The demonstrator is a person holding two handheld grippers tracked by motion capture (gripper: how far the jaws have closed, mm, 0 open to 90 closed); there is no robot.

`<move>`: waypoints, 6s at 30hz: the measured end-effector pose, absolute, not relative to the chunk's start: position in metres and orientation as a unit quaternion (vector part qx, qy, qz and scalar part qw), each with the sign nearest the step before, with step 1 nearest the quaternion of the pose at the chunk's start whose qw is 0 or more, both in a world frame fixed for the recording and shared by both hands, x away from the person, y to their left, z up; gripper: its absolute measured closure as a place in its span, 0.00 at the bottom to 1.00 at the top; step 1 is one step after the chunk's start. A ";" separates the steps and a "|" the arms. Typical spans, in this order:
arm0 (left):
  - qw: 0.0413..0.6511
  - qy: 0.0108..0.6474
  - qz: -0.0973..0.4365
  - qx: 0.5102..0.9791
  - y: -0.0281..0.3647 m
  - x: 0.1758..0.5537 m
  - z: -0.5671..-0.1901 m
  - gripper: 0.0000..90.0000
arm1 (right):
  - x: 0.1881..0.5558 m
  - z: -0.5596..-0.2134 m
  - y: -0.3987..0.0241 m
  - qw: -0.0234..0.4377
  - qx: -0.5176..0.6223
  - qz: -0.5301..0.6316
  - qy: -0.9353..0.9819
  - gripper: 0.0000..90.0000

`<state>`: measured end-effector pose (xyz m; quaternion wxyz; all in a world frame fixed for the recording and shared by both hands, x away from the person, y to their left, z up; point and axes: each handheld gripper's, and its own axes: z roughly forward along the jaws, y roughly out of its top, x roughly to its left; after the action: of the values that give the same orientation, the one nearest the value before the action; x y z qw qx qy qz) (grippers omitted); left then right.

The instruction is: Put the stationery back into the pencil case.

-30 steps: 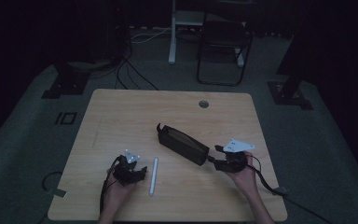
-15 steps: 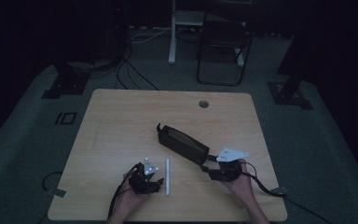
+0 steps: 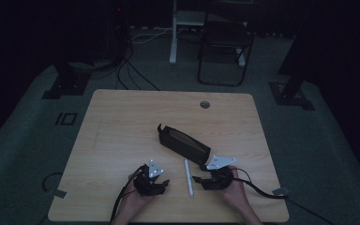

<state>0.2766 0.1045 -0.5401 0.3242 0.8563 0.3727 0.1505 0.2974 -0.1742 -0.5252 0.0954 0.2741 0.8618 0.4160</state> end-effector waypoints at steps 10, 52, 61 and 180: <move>0.328 0.370 0.152 0.856 0.105 0.277 -0.541 0.45 | 0.292 -0.535 -0.165 0.085 0.287 0.404 0.864 0.40; 0.346 0.427 0.191 0.813 0.143 0.300 -0.547 0.42 | 0.301 -0.538 -0.174 0.105 0.286 0.341 0.889 0.87; 0.346 0.439 0.198 0.805 0.142 0.302 -0.548 0.39 | 0.301 -0.538 -0.176 0.106 0.285 0.340 0.890 0.87; 0.337 0.457 0.204 0.798 0.143 0.306 -0.548 0.31 | 0.284 -0.438 -0.196 0.145 0.258 0.404 0.865 0.87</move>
<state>0.3064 0.1432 -0.5481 0.3366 0.7980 0.4566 0.2035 0.2842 -0.1958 -0.4381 0.1448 0.2584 0.8652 0.4045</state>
